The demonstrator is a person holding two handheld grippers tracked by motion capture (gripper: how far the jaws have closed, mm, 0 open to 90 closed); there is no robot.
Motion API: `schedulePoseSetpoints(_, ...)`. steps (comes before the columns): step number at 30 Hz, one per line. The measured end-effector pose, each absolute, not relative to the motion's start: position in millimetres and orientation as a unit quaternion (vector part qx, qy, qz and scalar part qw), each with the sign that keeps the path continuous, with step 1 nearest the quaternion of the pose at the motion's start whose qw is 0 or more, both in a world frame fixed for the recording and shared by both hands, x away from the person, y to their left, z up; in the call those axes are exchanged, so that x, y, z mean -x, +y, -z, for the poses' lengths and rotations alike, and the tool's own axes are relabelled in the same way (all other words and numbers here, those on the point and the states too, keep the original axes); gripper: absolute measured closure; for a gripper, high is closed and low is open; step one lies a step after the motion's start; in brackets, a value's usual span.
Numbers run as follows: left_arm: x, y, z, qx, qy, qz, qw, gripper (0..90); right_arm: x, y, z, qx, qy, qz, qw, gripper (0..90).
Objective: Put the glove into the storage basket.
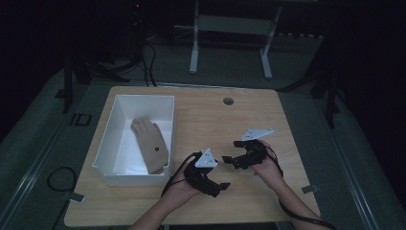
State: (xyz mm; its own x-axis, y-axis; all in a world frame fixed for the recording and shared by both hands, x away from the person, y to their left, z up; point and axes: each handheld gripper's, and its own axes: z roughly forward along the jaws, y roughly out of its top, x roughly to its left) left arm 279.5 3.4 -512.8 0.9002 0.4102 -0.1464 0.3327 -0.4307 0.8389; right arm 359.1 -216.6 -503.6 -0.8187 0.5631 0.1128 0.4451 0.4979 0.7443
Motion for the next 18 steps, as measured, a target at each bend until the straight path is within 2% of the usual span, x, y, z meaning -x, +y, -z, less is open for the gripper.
schedulePoseSetpoints(18,-277.6,-10.9,552.0,-0.849,0.205,-0.022,0.487,12.0,-343.0,-249.9,541.9,-0.289,0.864,-0.403,0.084,13.8)
